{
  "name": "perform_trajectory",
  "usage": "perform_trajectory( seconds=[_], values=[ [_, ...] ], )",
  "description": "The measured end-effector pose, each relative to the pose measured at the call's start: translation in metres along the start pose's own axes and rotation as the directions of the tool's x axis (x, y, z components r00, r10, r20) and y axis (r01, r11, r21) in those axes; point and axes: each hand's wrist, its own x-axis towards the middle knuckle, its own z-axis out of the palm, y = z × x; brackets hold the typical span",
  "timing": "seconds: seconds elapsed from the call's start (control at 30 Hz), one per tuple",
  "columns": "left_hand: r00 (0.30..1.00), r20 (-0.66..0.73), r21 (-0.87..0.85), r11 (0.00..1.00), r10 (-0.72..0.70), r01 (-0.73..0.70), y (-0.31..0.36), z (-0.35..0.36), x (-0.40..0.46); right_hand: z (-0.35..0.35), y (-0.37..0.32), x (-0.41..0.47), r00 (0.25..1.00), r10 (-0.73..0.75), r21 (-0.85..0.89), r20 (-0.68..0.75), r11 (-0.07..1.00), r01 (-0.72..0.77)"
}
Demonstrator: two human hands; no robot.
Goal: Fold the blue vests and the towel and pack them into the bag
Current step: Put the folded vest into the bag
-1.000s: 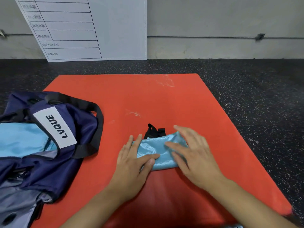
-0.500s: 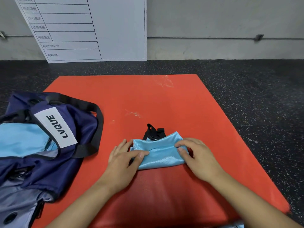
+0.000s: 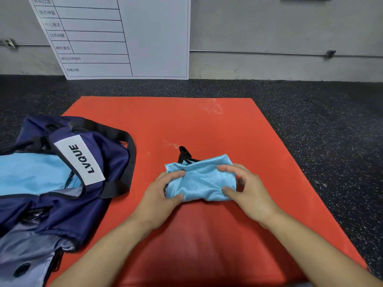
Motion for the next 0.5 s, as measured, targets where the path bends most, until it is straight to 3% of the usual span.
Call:
perform_trajectory(
  seconds=[0.5],
  values=[
    [0.992,-0.126,-0.104,0.994,0.023,-0.037,0.033,-0.078,-0.073,0.042,-0.095,-0.017,0.985,-0.159,0.076,0.068,0.985,0.154]
  ],
)
